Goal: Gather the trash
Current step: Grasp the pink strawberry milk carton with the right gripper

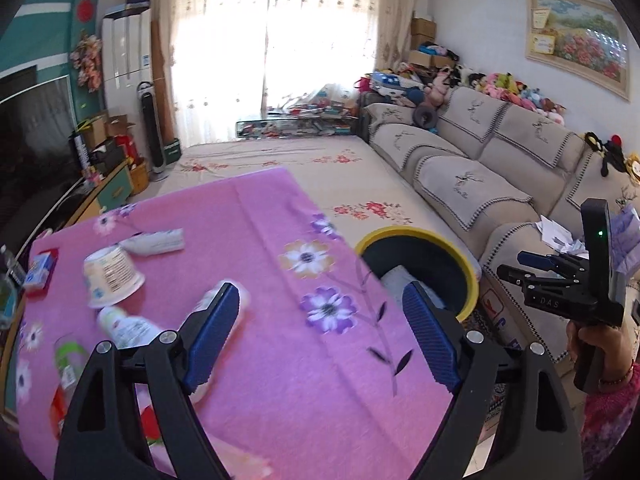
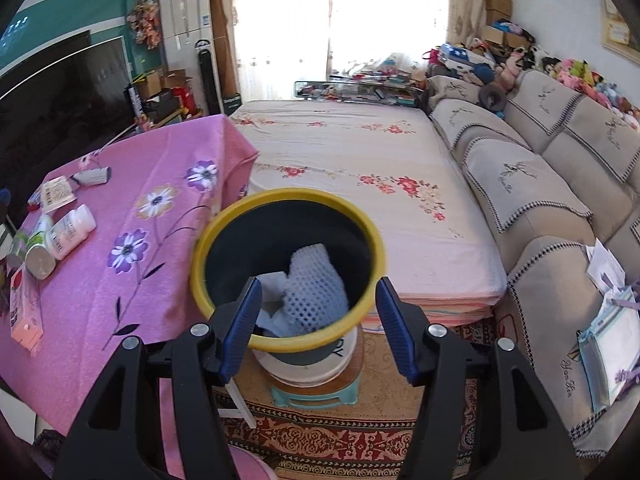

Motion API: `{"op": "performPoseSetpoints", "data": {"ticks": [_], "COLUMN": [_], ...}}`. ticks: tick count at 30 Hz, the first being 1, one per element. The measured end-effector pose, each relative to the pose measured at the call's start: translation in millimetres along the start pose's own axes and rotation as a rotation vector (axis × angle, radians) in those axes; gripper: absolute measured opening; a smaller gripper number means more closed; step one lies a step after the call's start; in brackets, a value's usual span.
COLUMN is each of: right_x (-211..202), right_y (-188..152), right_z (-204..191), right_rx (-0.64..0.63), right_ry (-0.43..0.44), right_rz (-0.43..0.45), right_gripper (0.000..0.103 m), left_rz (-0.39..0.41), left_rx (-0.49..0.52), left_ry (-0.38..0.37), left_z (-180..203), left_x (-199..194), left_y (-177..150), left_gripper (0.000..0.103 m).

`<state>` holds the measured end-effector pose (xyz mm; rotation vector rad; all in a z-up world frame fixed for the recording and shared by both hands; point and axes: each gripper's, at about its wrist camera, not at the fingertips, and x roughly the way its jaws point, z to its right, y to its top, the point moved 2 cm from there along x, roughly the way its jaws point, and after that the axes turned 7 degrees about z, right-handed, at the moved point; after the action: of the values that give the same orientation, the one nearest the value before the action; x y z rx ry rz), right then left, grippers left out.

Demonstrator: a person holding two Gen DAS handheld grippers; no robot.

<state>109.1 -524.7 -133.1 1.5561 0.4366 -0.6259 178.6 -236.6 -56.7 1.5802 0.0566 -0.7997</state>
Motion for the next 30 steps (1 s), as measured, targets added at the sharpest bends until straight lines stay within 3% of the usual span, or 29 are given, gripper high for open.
{"op": "performPoseSetpoints", "data": {"ticks": [7, 14, 21, 30], "right_x": [22.8, 19.6, -6.9, -6.7], "right_y": [8.6, 7.9, -22.1, -43.7], "right_z": [-125.4, -235.9, -301.1, -326.8], "right_rx": [-0.171, -0.307, -0.396, -0.445], "right_ry": [0.189, 0.393, 0.568, 0.614], "right_rz": [-0.038, -0.072, -0.122, -0.143], "right_gripper": [0.057, 0.057, 0.057, 0.063], "left_rz": [0.007, 0.027, 0.040, 0.037], "left_rx": [-0.053, -0.145, -0.166, -0.194], "left_ry": [0.223, 0.313, 0.323, 0.311], "left_z": [-108.2, -173.3, -185.0, -180.8], "left_x": [-68.1, -112.1, -126.9, -128.6], "left_y": [-45.9, -71.3, -78.7, -81.3], "left_gripper": [0.083, 0.084, 0.084, 0.084]}}
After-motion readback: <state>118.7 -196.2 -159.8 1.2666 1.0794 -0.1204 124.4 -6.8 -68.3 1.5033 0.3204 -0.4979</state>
